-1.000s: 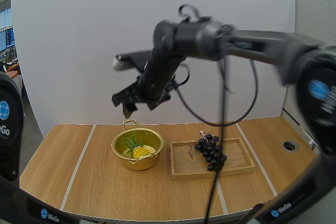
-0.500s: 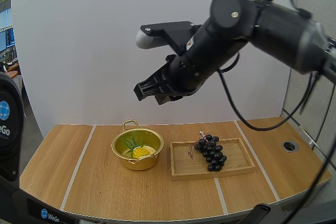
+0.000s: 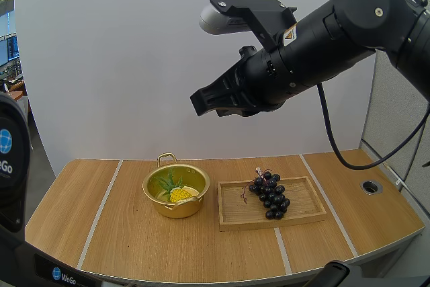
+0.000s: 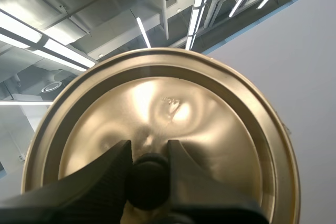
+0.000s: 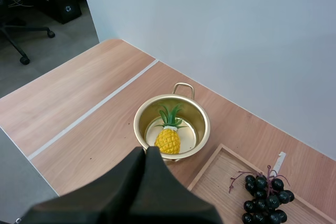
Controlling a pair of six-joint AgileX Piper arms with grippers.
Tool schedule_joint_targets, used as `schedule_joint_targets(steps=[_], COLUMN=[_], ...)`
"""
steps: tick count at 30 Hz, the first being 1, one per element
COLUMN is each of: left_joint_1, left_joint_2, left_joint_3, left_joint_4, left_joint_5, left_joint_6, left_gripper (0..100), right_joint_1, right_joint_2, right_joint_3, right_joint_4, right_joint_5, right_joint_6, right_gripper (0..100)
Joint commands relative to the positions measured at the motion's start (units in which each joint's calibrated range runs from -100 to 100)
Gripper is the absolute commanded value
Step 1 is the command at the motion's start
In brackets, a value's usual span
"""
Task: Open the pot, put the pineapple inside, and close it
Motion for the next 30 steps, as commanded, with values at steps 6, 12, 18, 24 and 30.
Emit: schedule_joint_targets(steps=[6,12,18,24,30], left_joint_1=[-0.13,-0.13,-0.13,-0.13,-0.13], left_joint_2=[-0.2,-0.2,-0.2,0.0,-2.3], left_joint_3=[-0.3,-0.3,-0.3,5.8,18.9], left_joint_4=[0.0,-1.0,-0.6,3.2,3.0], left_joint_5=[-2.1,0.2,14.7,14.7,14.7], left_joint_6=[-0.2,-1.0,-0.9,-1.6,-1.0], left_gripper=[0,0,0,0,0], right_joint_1=[0.0,0.0,0.0,0.0,0.0], right_joint_2=[-0.9,-0.9,-0.9,-0.9,-0.9], right_joint_3=[-0.1,-0.1,-0.1,-0.1,-0.1], right_joint_4=[-0.2,-0.2,-0.2,-0.2,-0.2], right_joint_5=[0.0,0.0,0.0,0.0,0.0], right_joint_6=[0.0,0.0,0.0,0.0,0.0], right_gripper=[0,0,0,0,0])
